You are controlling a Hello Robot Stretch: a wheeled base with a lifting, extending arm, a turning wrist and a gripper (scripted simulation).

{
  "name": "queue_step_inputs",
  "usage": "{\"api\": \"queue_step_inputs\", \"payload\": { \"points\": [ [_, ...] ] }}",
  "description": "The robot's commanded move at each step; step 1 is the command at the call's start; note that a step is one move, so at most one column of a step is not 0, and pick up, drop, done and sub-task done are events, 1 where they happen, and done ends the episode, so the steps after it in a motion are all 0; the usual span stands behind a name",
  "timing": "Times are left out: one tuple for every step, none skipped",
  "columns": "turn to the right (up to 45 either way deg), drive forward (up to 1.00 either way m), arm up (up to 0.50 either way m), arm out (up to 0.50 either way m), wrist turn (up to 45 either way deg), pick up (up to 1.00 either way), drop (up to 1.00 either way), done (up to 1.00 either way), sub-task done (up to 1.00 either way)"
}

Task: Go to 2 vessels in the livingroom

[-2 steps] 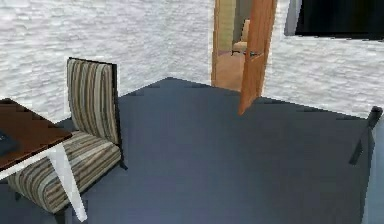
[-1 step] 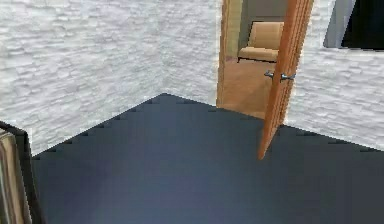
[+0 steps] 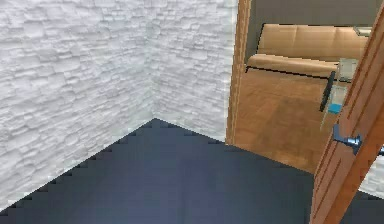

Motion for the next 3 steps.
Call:
{"api": "queue_step_inputs", "payload": {
  "points": [
    [-3.0, 0.00, 0.00, 0.00, 0.0, 0.00, 0.00, 0.00, 0.00],
    [0.0, 0.70, 0.00, 0.00, 0.0, 0.00, 0.00, 0.00, 0.00],
    [42.0, 0.00, 0.00, 0.00, 0.0, 0.00, 0.00, 0.00, 0.00]
  ]
}}
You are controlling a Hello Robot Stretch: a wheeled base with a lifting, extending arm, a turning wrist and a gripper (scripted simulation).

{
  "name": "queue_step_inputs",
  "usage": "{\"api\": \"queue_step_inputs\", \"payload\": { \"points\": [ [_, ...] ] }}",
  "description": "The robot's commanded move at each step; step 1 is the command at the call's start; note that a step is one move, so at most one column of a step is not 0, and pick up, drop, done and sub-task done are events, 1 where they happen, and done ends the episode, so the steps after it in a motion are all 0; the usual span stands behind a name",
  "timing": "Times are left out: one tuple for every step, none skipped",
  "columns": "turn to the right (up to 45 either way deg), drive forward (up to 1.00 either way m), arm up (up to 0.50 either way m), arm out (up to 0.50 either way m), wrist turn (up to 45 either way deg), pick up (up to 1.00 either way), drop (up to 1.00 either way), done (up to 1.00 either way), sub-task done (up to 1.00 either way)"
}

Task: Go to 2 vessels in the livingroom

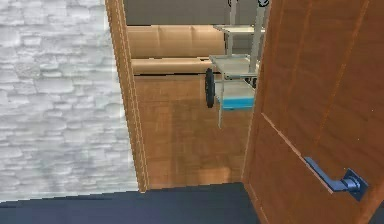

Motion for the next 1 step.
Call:
{"api": "queue_step_inputs", "payload": {
  "points": [
    [0.0, 0.35, 0.00, 0.00, 0.0, 0.00, 0.00, 0.00, 0.00]
  ]
}}
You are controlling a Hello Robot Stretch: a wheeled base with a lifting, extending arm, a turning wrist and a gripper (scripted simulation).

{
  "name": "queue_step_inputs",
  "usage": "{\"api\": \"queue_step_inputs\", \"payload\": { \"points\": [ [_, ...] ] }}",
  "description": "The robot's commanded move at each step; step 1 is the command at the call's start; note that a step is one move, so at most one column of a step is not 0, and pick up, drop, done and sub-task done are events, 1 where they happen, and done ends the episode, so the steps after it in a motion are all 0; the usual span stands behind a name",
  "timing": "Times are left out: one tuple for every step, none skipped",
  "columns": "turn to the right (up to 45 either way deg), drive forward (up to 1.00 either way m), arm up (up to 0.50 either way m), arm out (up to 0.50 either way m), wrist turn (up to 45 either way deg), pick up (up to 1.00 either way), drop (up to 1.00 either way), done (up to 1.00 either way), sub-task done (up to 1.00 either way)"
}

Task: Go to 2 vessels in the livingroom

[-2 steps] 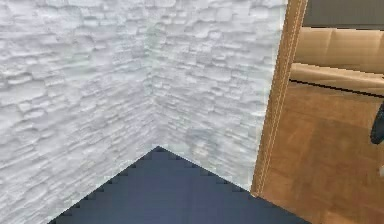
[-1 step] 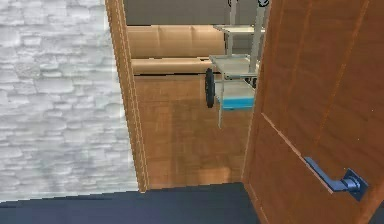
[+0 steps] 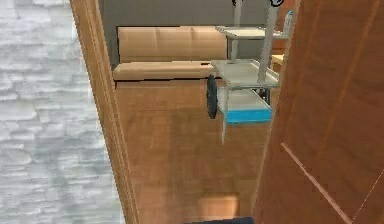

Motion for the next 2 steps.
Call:
{"api": "queue_step_inputs", "payload": {
  "points": [
    [0.0, 0.80, 0.00, 0.00, 0.0, 0.00, 0.00, 0.00, 0.00],
    [-24.0, 0.00, 0.00, 0.00, 0.0, 0.00, 0.00, 0.00, 0.00]
  ]
}}
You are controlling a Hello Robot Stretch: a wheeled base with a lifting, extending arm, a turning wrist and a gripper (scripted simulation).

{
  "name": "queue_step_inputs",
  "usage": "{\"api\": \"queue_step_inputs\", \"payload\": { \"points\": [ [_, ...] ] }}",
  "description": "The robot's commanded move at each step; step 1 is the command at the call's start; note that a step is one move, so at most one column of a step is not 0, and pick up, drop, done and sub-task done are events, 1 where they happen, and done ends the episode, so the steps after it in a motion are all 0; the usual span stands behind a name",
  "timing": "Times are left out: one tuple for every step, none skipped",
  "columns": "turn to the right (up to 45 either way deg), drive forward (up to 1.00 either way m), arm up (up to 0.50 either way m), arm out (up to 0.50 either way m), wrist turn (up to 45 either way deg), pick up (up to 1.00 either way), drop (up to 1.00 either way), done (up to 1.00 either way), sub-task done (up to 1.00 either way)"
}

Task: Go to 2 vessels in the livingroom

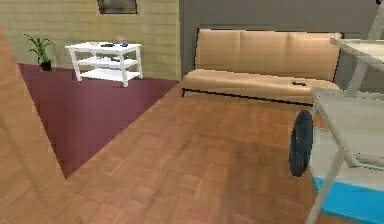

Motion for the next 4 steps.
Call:
{"api": "queue_step_inputs", "payload": {
  "points": [
    [0.0, 0.25, 0.00, 0.00, 0.0, 0.00, 0.00, 0.00, 0.00],
    [-6.0, 0.00, 0.00, 0.00, 0.0, 0.00, 0.00, 0.00, 0.00],
    [0.0, 0.35, 0.00, 0.00, 0.0, 0.00, 0.00, 0.00, 0.00],
    [-27.0, 0.00, 0.00, 0.00, 0.0, 0.00, 0.00, 0.00, 0.00]
  ]
}}
